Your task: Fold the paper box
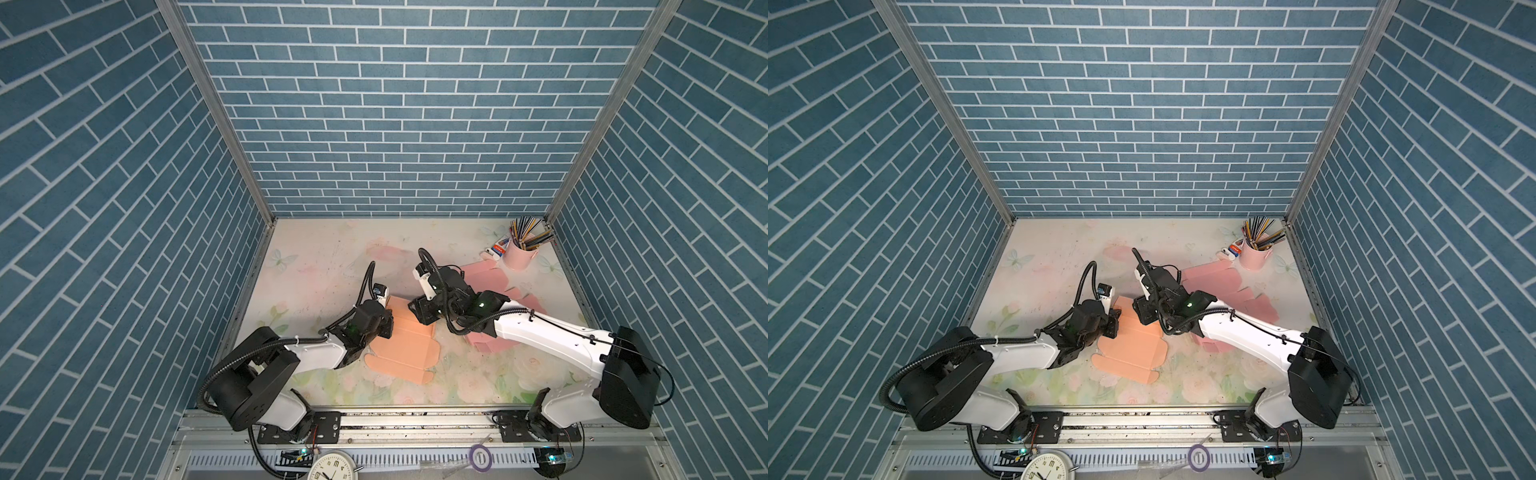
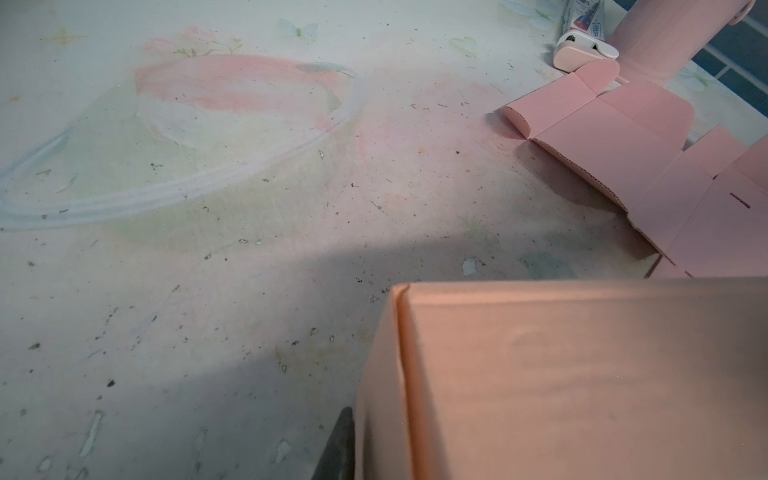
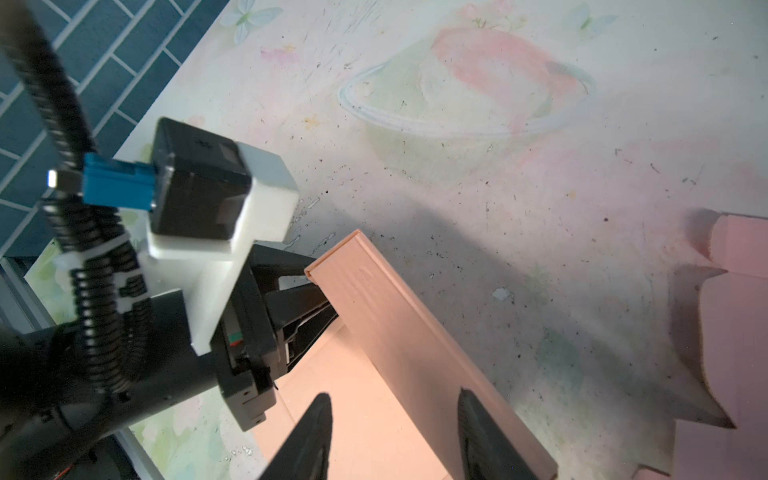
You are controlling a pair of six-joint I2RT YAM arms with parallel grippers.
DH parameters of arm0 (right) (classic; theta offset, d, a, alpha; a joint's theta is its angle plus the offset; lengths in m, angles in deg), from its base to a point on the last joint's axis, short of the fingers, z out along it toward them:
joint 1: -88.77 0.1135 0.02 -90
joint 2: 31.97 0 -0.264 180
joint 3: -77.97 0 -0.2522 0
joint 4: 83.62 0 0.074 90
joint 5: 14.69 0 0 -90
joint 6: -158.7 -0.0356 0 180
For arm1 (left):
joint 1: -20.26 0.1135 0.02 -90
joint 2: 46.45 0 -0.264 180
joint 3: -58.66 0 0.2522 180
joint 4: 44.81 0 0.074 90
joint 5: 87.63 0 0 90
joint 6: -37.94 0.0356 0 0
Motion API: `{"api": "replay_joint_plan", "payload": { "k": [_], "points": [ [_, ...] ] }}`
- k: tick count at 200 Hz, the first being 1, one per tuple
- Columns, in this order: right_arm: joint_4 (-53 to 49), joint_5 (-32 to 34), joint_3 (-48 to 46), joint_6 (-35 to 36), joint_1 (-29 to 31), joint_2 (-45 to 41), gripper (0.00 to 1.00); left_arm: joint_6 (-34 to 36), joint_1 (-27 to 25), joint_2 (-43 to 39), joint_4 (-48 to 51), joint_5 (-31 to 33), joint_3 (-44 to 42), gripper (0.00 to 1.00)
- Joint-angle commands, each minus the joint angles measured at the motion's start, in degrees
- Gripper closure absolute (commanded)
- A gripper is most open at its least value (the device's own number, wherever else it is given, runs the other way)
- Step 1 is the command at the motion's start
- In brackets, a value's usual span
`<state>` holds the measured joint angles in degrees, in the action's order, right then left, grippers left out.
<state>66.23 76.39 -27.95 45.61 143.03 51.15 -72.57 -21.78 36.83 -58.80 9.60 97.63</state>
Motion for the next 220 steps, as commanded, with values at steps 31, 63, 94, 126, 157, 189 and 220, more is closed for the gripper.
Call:
{"api": "replay_joint_plan", "payload": {
  "k": [31, 63, 94, 126, 157, 189, 220],
  "points": [
    [-5.89, 1.49, 5.32, 5.38, 2.70, 2.62, 0.44, -2.26, -0.40, -4.34, -1.54, -1.24, -3.69, 0.71],
    [-7.98, 2.21, 7.08, 6.03, 3.26, 5.31, 0.43, -4.31, -0.80, -6.88, 2.20, -1.51, -4.39, 0.65],
    [-9.75, 3.67, 9.30, 6.39, 3.22, 7.90, 0.44, -7.44, -0.90, -10.25, 4.29, -3.92, -5.79, 0.61],
    [-13.33, 6.35, 12.73, 6.19, 3.22, 11.61, 0.48, -9.96, -1.37, -13.47, 9.48, -5.32, -6.11, 0.58],
    [-15.25, 7.40, 14.87, 6.83, 2.64, 14.59, 0.57, -11.37, -1.37, -16.26, 14.33, -4.86, -5.76, 0.57],
    [-14.20, 5.86, 14.18, 6.57, 0.60, 14.93, 0.62, -11.17, -1.31, -17.97, 17.81, -5.10, -4.12, 0.56],
    [-13.30, 5.26, 13.61, 6.48, -1.23, 15.06, 0.64, -11.05, -1.33, -18.92, 20.73, -6.12, -2.14, 0.55]
  ]
}}
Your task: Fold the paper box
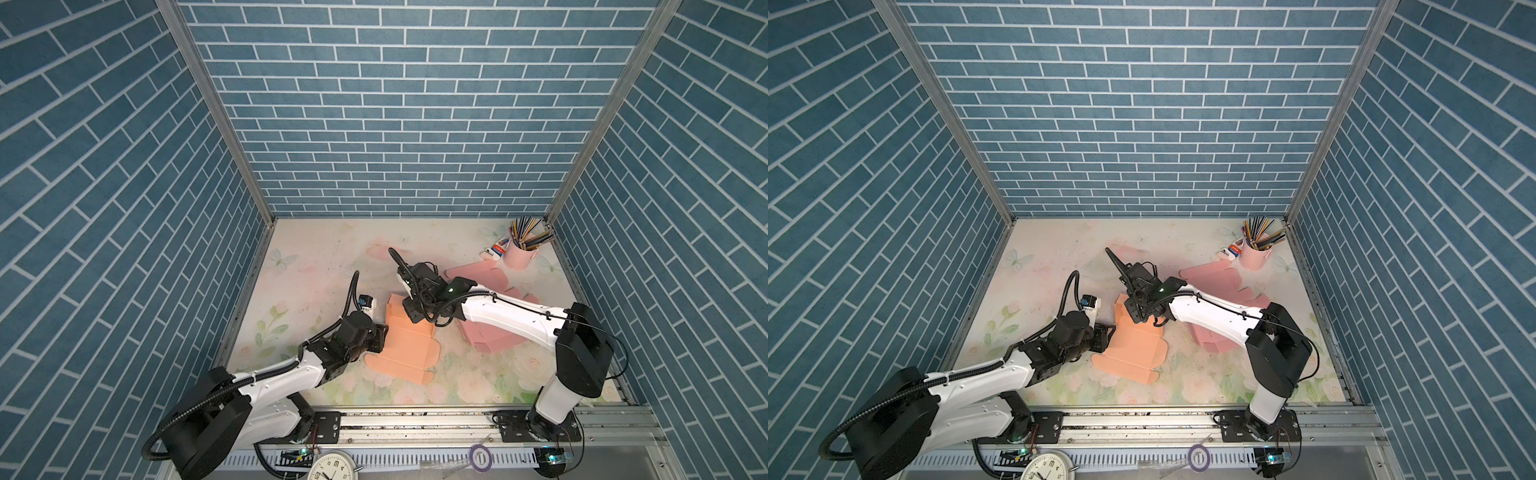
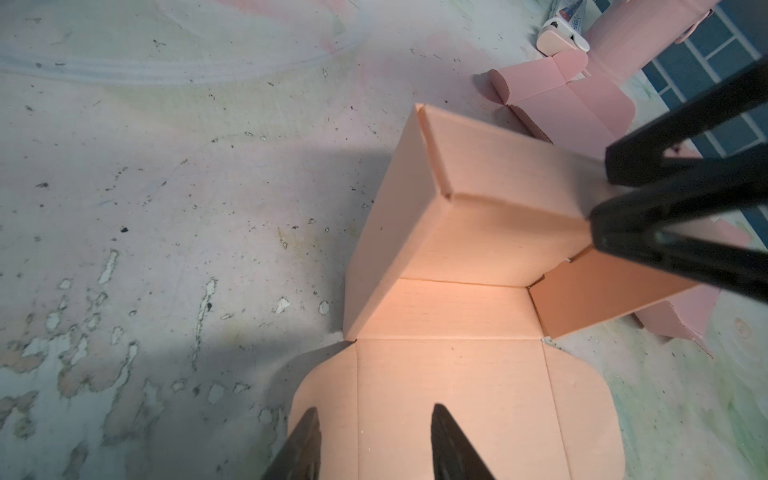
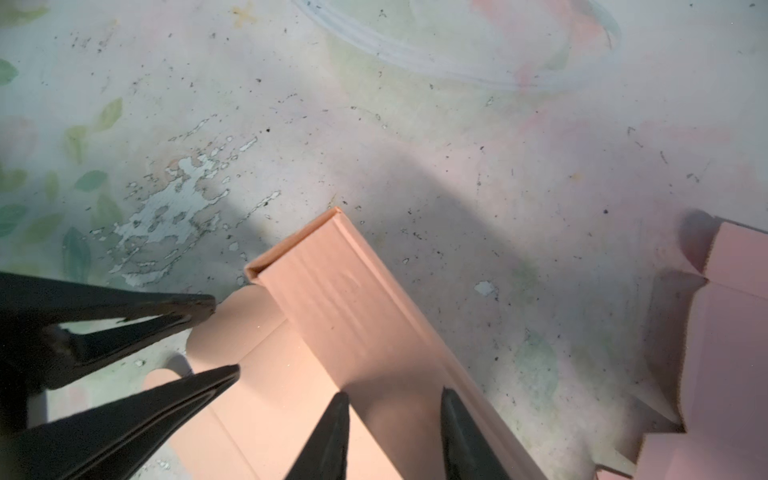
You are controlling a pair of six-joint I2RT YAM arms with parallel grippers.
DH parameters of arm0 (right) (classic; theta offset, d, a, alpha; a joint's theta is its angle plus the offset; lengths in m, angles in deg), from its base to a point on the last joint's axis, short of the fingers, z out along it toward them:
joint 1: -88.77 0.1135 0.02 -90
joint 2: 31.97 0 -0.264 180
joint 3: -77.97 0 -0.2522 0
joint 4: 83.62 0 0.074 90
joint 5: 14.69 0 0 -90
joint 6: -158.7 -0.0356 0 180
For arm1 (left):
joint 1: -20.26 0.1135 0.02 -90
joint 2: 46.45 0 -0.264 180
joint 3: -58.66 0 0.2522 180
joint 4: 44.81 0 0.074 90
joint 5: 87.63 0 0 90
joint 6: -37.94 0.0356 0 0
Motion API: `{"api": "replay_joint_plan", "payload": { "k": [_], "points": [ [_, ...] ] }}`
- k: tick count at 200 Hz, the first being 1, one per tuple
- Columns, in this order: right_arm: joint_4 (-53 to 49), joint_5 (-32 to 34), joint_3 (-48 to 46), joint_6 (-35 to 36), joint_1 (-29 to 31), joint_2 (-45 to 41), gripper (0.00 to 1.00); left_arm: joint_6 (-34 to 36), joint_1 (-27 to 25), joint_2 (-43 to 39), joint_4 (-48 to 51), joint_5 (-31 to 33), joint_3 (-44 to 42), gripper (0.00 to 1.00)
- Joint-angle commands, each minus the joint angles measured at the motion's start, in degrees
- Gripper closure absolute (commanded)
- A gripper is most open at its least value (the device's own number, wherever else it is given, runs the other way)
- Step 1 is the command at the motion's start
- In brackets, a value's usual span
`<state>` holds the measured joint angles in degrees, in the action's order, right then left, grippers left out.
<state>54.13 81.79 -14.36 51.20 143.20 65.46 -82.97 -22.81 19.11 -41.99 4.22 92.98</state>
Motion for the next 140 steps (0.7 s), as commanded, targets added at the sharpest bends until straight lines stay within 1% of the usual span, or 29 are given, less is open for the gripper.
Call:
{"api": "replay_joint_plan", "payload": {
  "k": [1, 57, 71, 84, 99, 126, 140],
  "points": [
    [-1.11, -0.15, 0.01, 0.89, -1.46, 0.75, 0.64, -0.64, -0.28, -1.25, 3.96, -0.81, 2.54, 0.55],
    [1.04, -1.59, -2.47, 0.58, -5.30, 1.16, 0.65, 0.06, 0.02, -3.32, 10.34, -3.12, 6.62, 0.53],
    [1.82, -2.33, -3.55, 0.21, -6.50, 0.91, 0.66, 0.15, 0.22, -4.06, 12.31, -3.81, 7.73, 0.50],
    [2.54, -2.87, -4.70, -0.68, -7.80, 0.44, 0.66, -0.20, 0.44, -4.76, 14.10, -3.78, 8.43, 0.46],
    [3.72, -4.20, -6.66, -1.93, -9.54, -0.24, 0.68, -1.69, 1.62, -5.73, 15.16, -3.15, 8.14, 0.44],
    [5.70, -5.18, -9.50, -3.21, -11.26, -1.00, 0.69, -3.39, 5.14, -8.46, 15.92, -6.64, 6.63, 0.41],
    [6.18, -5.16, -10.21, -3.53, -11.37, -1.01, 0.69, -3.62, 6.01, -10.91, 18.01, -5.78, 7.40, 0.39]
  ]
}}
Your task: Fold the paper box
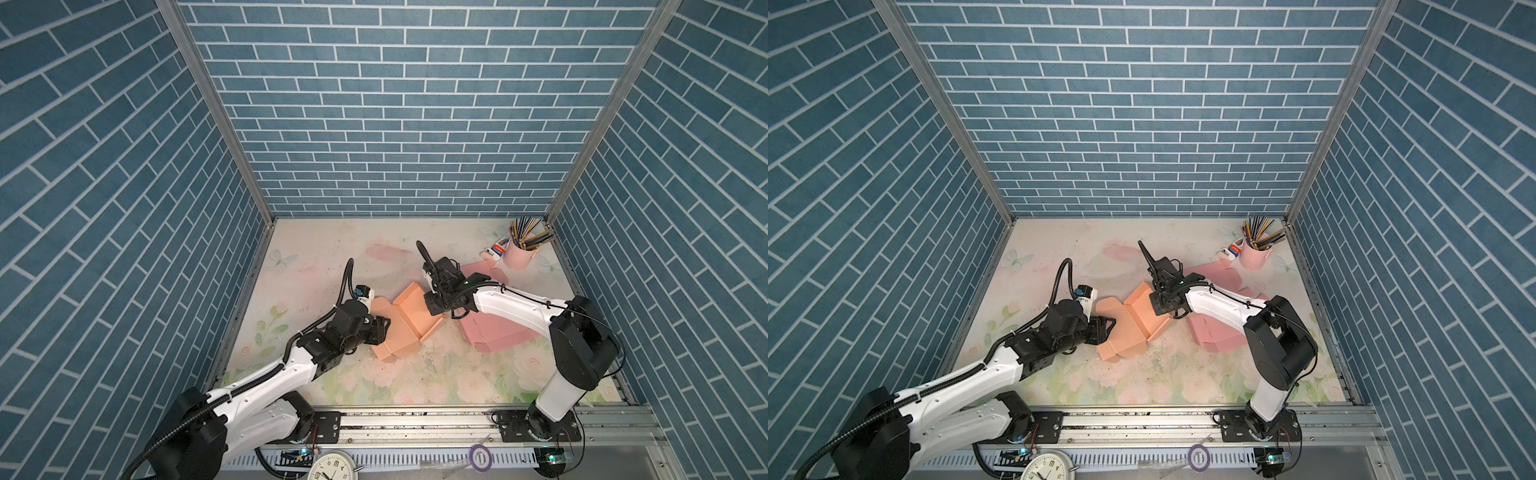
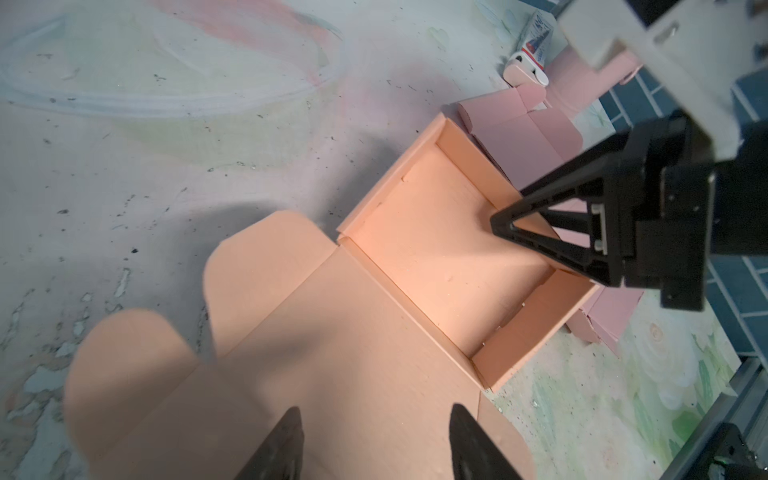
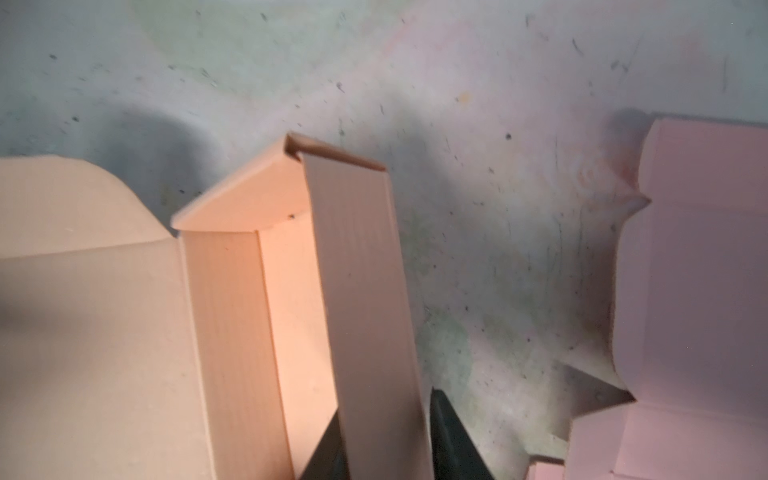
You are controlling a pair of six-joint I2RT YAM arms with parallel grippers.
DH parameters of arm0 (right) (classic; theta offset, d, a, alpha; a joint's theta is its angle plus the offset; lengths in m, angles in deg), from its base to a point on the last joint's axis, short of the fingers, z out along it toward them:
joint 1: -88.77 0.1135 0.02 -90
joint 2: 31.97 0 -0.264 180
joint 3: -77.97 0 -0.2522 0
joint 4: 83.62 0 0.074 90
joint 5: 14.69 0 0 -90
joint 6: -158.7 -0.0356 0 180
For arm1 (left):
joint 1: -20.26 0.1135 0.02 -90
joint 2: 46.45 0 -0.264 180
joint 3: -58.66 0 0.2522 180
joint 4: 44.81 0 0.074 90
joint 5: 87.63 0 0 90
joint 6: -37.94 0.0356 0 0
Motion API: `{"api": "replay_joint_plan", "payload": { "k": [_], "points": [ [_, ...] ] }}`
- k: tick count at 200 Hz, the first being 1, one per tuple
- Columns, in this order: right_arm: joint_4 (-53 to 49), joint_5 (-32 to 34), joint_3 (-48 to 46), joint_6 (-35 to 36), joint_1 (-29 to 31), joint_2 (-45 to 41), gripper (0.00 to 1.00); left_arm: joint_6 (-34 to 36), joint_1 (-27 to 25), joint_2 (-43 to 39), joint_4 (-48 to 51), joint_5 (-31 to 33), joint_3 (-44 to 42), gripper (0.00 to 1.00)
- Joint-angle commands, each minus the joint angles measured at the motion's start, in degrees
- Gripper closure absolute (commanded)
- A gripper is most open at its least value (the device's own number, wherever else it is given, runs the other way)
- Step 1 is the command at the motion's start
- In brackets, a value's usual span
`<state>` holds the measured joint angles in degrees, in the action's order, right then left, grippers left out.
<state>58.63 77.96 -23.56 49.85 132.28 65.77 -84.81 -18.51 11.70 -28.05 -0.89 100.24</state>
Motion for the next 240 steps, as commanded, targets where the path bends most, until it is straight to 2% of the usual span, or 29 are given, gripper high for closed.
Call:
{"api": "replay_joint_plan", "payload": {
  "k": [1, 28, 61, 99, 150, 175, 210, 240],
  "points": [
    [1.71, -1.34, -1.04, -2.21, -0.44, -1.32, 0.69, -1.79, 1.73, -3.67, 4.27, -0.59, 0.23, 0.39],
    [2.69, -1.91, -1.94, -2.39, -0.53, -1.32, 0.70, -0.75, 2.90, -7.18, 8.53, 0.27, 3.15, 0.30],
    [3.40, -2.38, -2.52, -2.71, -0.53, -1.05, 0.70, -2.49, 3.70, -7.00, 13.38, 1.79, 4.43, 0.17],
    [3.88, -2.75, -3.33, -3.04, -0.53, -0.72, 0.71, -6.45, 3.73, -12.05, 15.30, 3.24, 1.52, 0.12],
    [4.41, -2.76, -4.09, -3.26, -0.52, -0.70, 0.71, -9.63, 3.56, -8.89, 8.07, -5.02, -2.79, 0.13],
    [5.07, -3.26, -4.91, -3.65, -0.46, -0.73, 0.71, -12.47, 2.72, -8.99, 3.28, -6.36, -5.54, 0.18],
    [5.07, -3.29, -5.11, -3.54, -0.44, -1.04, 0.71, -15.06, 2.53, -6.39, -3.99, -10.19, -7.59, 0.43],
    [6.14, -3.36, -5.99, -3.82, -0.44, -2.82, 0.66, -16.47, 2.31, -4.69, -6.37, -9.76, -7.79, 0.62]
  ]
}}
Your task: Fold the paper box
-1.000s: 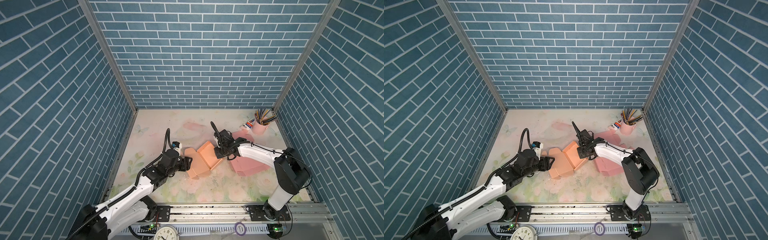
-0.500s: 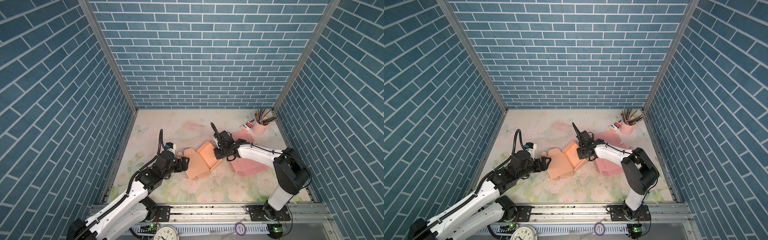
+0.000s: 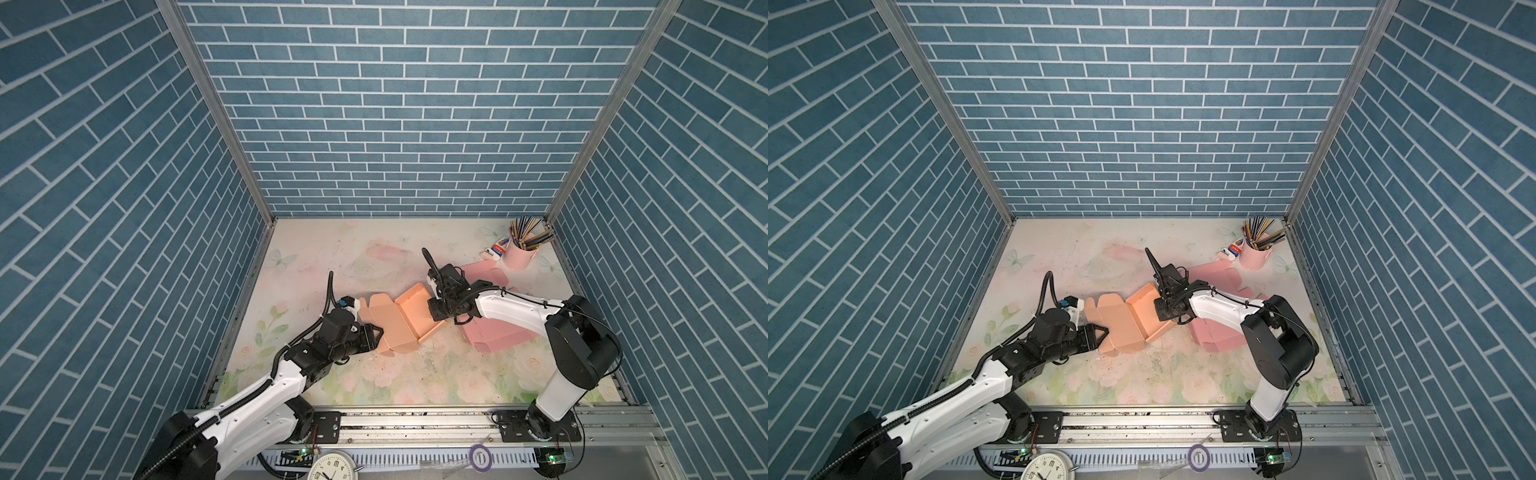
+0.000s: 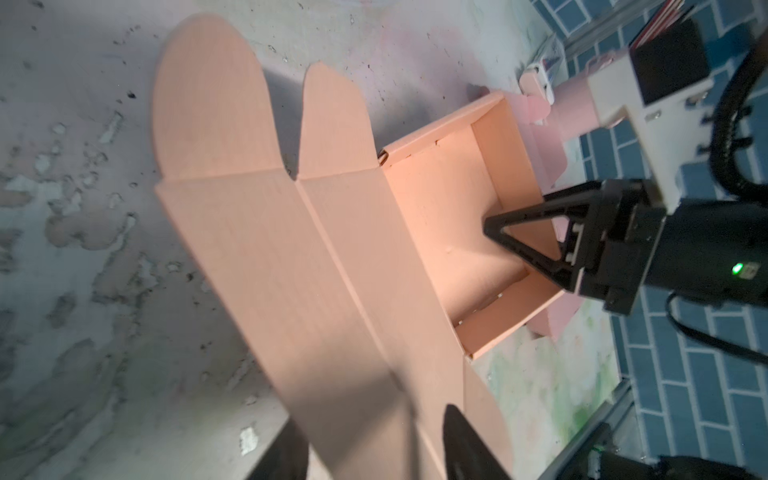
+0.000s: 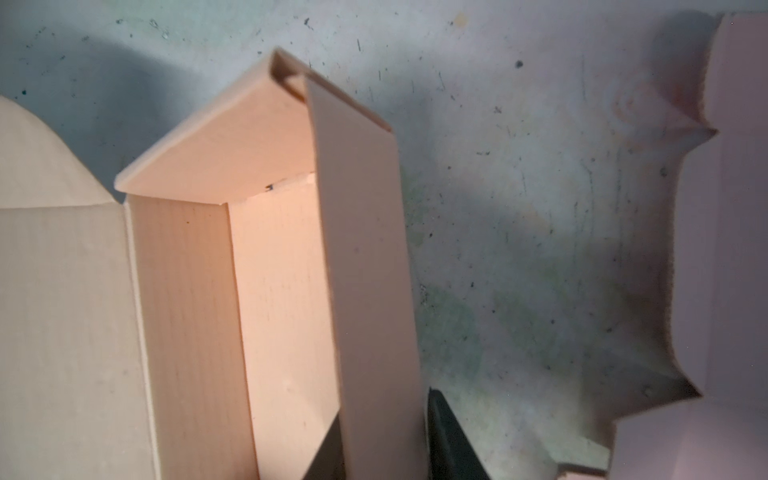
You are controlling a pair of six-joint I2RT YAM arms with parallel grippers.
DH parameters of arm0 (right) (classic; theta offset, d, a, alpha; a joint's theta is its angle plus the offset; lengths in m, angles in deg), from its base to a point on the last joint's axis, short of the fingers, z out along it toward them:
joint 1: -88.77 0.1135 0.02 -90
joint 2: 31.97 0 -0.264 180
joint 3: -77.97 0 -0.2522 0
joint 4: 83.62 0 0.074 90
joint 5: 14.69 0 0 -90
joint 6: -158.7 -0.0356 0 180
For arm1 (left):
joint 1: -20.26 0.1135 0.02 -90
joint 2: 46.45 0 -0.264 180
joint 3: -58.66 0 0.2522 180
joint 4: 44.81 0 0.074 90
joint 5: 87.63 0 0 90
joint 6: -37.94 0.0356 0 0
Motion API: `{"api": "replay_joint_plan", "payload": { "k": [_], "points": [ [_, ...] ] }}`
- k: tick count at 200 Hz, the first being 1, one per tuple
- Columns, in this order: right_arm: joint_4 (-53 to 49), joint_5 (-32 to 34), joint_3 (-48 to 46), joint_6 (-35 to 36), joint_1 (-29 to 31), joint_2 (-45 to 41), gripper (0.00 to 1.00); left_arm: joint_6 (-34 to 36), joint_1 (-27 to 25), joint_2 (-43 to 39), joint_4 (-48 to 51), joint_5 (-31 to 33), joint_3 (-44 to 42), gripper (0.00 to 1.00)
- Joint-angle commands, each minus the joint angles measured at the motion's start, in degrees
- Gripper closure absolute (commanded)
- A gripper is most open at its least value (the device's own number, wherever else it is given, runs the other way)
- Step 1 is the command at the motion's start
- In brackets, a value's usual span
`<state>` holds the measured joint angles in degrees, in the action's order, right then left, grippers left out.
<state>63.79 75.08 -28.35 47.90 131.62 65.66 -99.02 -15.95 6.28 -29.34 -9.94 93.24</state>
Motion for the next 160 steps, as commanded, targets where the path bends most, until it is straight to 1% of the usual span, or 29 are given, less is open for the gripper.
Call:
{"api": "replay_joint_plan", "payload": {
  "k": [1, 11, 23, 50, 73, 103, 130, 160],
  "points": [
    [1.07, -0.48, -1.25, -1.92, 0.22, -2.79, 0.66, -2.31, -0.26, 0.76, -5.11, -0.66, -0.83, 0.63],
    [1.71, -0.66, -1.82, -2.13, 0.22, -3.62, 0.63, -2.92, -0.27, 0.99, -5.73, -0.52, -1.01, 0.68],
    [1.95, -0.87, -2.33, -2.22, 0.26, -4.38, 0.60, -3.31, -0.41, 1.27, -5.78, 0.03, -0.93, 0.73],
    [1.85, -0.96, -3.19, -2.30, 0.49, -6.96, 0.54, -3.32, -0.45, 1.25, -4.29, 1.86, -0.40, 0.77],
    [1.85, -0.88, -4.15, -2.62, 0.68, -10.29, 0.50, -3.05, -0.50, 1.74, -3.12, 2.89, 0.14, 0.82],
    [0.09, 1.32, -5.68, -2.13, 0.72, -14.61, 0.46, -3.04, -0.52, 2.26, -2.27, 3.96, 1.01, 0.85],
    [-1.42, 1.11, -7.00, -1.44, 0.69, -18.07, 0.44, -2.80, -0.62, 1.95, -2.05, 4.49, 1.00, 0.88],
    [-3.05, 0.76, -8.16, -1.52, 1.12, -22.71, 0.44, 0.98, -0.52, 2.71, 0.16, 4.77, 4.11, 0.89]
  ]
}}
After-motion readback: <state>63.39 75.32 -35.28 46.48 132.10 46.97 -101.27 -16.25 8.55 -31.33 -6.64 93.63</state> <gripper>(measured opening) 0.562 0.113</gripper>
